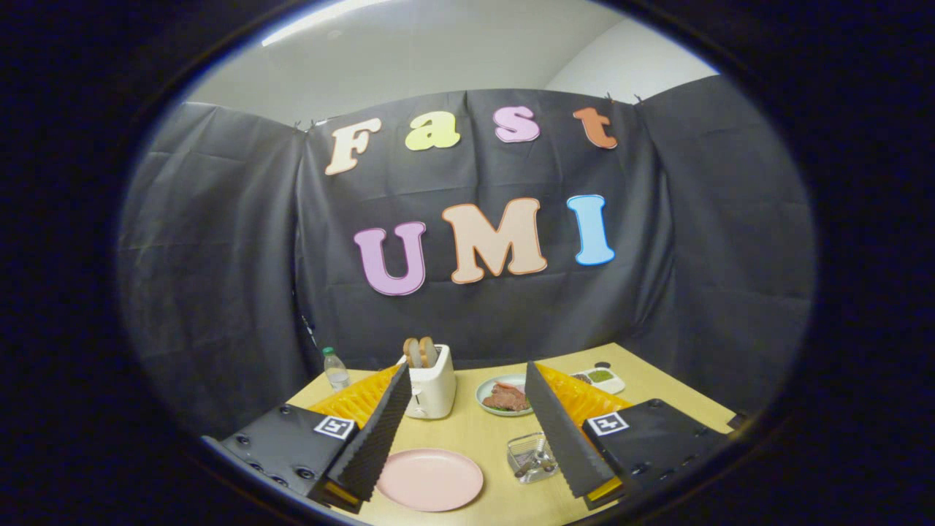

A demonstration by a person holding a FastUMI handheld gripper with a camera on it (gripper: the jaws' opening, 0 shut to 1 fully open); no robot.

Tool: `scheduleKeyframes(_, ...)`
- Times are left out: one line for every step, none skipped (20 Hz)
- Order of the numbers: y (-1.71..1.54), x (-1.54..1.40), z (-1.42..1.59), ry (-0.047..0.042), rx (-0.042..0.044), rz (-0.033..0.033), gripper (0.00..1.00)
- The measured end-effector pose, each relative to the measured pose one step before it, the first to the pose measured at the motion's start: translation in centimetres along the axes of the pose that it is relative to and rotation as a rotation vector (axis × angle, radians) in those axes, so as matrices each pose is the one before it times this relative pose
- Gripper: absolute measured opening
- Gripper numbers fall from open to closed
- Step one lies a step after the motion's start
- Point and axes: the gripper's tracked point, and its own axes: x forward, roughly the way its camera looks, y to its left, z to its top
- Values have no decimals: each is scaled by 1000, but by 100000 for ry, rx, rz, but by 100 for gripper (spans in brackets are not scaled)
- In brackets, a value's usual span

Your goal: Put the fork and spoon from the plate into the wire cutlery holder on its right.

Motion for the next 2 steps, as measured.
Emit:
scheduleKeyframes(84, -260, 56, -94, -506, -305, 99)
scheduleKeyframes(10, -220, 45, -36, -129, -206, 99)
